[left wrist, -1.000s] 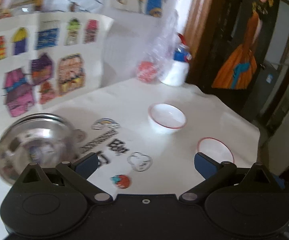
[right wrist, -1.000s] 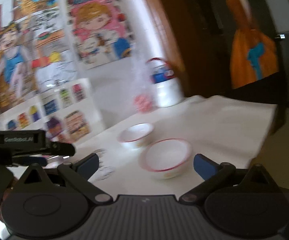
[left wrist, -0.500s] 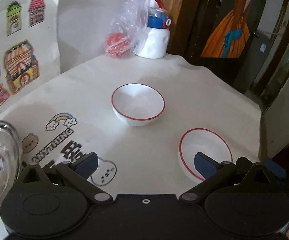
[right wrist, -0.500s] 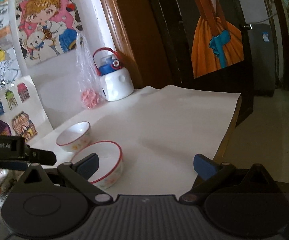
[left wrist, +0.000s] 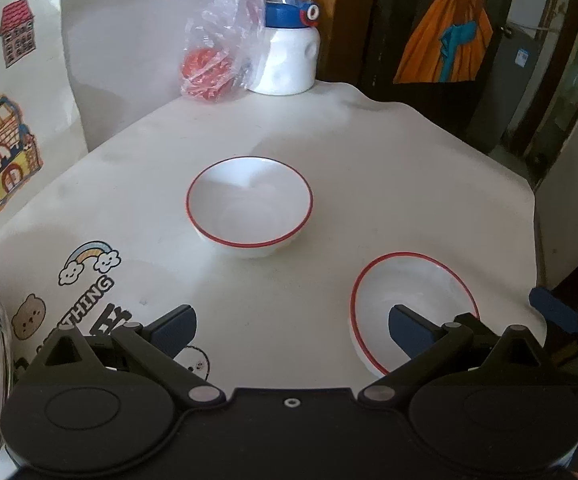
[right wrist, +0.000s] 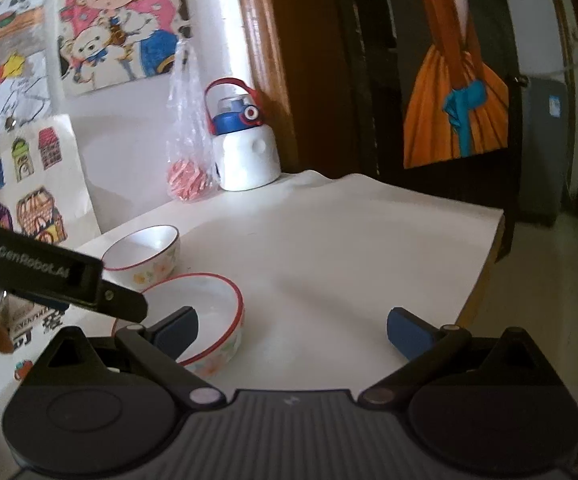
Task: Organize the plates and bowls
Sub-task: 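Move both grippers to the larger red-rimmed white bowl and grasp its rim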
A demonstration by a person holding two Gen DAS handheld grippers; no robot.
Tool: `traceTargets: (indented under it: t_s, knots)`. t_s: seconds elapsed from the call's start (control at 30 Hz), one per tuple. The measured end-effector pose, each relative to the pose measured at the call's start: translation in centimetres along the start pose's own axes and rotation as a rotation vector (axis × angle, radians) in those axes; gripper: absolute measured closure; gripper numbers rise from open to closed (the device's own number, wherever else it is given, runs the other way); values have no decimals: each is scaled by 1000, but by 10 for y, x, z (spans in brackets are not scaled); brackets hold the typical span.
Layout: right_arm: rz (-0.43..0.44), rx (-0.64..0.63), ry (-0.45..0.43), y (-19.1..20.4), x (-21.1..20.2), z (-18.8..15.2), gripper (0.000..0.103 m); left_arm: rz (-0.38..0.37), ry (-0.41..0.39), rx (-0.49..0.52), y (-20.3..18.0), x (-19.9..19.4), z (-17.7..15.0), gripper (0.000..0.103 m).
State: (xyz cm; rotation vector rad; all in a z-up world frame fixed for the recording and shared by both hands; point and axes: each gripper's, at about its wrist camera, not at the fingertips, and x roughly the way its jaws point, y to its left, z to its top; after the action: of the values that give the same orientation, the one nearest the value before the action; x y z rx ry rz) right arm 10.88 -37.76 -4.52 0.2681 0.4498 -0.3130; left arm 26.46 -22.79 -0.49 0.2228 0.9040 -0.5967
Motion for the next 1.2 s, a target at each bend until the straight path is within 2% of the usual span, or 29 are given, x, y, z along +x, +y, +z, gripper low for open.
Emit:
traceTargets:
  t_s: [0.17,0.2,0.3,0.47,0.57,0.77,0.87,0.93,1.0,1.2]
  knots:
    - [-15,-74,-31,9,0,-3,1,14,29,12,-5,6,1,1]
    - [-15,-84,-31,10,0,-3,4,15,35,10,-5,7,0,1]
    - [-2,-95,-28,12,1,-4,12,13,44,5,-6,8,-1,7]
    - [47,-99,-19,14,1,-3,15,-16,61,14,-8,9,-2,16]
    - [59,-100,-13,15,1,-3,21,-28,61,26,-10,8,-2,26]
    - [88,-100,-1,17,1,-2,41,-67,64,23,-12,9,-3,47]
    - [121,-87,15,18,2,0,54,-88,65,21,-13,9,-2,57]
    - [146,-74,26,18,2,1,66,-100,65,22,-14,10,-2,65]
    - [174,-39,46,15,3,2,69,-116,65,18,-14,10,-2,71]
    - [215,44,93,5,10,4,68,-153,73,-27,-13,11,-3,82]
